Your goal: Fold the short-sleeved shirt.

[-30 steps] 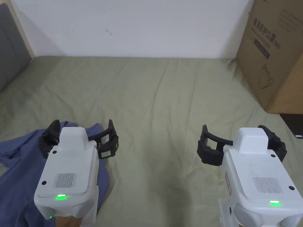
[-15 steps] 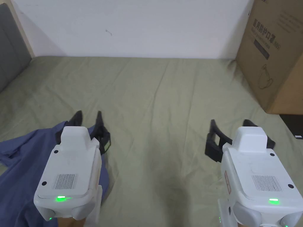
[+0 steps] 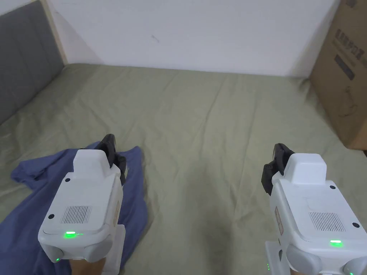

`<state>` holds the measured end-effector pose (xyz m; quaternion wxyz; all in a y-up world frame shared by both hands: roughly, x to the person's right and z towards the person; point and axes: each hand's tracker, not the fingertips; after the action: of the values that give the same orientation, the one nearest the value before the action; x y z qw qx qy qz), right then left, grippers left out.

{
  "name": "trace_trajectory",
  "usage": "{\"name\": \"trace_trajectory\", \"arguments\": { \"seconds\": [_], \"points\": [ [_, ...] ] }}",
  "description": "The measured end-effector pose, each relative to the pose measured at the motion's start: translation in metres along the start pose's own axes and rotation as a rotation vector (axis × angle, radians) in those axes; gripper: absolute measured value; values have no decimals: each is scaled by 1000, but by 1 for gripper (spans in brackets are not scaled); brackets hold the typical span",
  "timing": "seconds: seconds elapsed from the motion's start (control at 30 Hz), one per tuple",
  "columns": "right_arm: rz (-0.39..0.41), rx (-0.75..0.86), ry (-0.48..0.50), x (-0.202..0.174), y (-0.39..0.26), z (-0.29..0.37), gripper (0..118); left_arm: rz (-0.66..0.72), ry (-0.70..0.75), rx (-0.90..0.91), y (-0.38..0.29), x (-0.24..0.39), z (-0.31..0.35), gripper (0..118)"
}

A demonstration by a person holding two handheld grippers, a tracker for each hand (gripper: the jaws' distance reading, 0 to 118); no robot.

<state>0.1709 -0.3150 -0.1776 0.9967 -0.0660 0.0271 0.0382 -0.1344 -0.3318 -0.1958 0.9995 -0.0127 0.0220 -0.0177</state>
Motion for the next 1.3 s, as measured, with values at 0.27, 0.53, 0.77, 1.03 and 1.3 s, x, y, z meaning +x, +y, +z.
{"name": "trace_trajectory", "arguments": {
  "seconds": [0.27,0.53,0.77,1.03,1.3],
  "points": [
    [6,31,217,-83,13,-28,0,-90,227,-17,-2,-89,37,0],
    [26,27,414,-171,21,-29,0,-120,400,-72,-8,-160,83,0],
    [46,19,469,-196,22,-24,0,-110,436,-119,-16,-182,97,0],
    [70,5,423,-174,21,-34,0,-23,317,-282,-26,-191,62,0],
    [69,-30,329,-146,14,-57,0,9,122,-582,-56,-181,-32,0]
  ]
}}
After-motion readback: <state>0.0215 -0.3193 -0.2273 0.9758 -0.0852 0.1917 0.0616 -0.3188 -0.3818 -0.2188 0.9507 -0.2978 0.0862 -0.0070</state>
